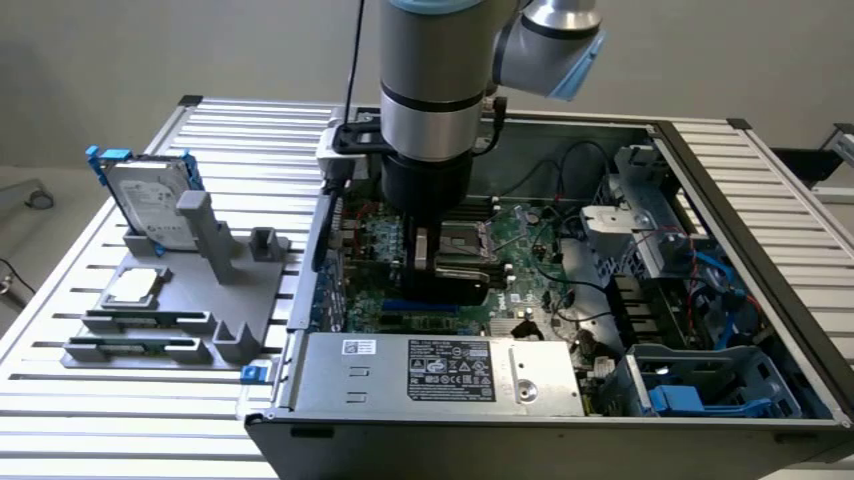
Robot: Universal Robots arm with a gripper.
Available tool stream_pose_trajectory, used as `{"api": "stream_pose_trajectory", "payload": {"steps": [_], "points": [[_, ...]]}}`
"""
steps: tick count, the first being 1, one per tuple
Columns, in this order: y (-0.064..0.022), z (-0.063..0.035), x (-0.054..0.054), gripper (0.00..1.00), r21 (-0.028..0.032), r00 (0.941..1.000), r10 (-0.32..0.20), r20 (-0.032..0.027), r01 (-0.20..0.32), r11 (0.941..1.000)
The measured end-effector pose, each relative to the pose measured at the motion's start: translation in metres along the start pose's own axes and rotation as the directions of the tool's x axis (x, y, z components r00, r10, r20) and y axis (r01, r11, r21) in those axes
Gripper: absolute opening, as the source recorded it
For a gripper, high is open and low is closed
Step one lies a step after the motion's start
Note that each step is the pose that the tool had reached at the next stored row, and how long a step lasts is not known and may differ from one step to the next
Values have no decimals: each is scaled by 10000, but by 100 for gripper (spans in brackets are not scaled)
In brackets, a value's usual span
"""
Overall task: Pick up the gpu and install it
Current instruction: 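Insert the gpu into the slot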
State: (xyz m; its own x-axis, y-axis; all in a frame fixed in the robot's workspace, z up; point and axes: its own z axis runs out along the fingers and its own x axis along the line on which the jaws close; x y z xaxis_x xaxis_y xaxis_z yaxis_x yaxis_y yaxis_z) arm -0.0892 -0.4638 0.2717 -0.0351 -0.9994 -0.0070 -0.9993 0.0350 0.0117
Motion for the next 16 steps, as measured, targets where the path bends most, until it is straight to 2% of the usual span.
{"api": "stream_pose_trajectory", "payload": {"steps": [16], "points": [[0, 38, -1, 26, 1, 10000, -26, 2, 26, 10000]]}}
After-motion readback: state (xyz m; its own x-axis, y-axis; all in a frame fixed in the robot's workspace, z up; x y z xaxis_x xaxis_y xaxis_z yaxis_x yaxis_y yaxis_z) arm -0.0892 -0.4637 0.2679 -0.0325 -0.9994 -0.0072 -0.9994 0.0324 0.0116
